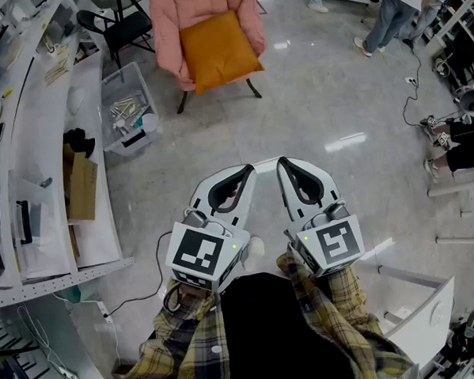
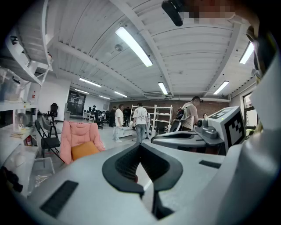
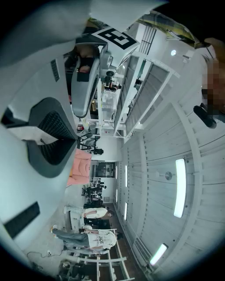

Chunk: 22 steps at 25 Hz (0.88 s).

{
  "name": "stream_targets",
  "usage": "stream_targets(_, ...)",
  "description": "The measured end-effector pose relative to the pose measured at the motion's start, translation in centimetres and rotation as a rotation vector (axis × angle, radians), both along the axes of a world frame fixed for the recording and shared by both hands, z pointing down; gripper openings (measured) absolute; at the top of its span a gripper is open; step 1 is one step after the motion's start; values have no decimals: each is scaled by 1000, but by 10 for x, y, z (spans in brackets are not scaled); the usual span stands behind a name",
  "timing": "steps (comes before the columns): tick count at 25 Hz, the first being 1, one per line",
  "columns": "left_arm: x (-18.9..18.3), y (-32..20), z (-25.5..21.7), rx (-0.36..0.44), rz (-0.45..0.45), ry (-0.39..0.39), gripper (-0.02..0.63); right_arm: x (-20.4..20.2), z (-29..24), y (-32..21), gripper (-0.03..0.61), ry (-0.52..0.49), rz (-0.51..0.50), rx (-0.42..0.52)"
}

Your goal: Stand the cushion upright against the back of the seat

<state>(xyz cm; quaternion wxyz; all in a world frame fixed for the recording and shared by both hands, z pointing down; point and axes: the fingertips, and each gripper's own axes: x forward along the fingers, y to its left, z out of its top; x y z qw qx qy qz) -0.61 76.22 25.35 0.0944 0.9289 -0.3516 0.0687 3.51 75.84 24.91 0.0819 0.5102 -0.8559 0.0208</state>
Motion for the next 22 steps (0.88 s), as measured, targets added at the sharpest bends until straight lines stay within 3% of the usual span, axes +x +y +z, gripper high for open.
stream_targets(12,43,38,-4,11,-47,-23,5,50,0,29,17,-6,-25,13)
stream_targets(22,28,26,6,-12,-121,-21,5,41,9,14,17,-25,-78,-6)
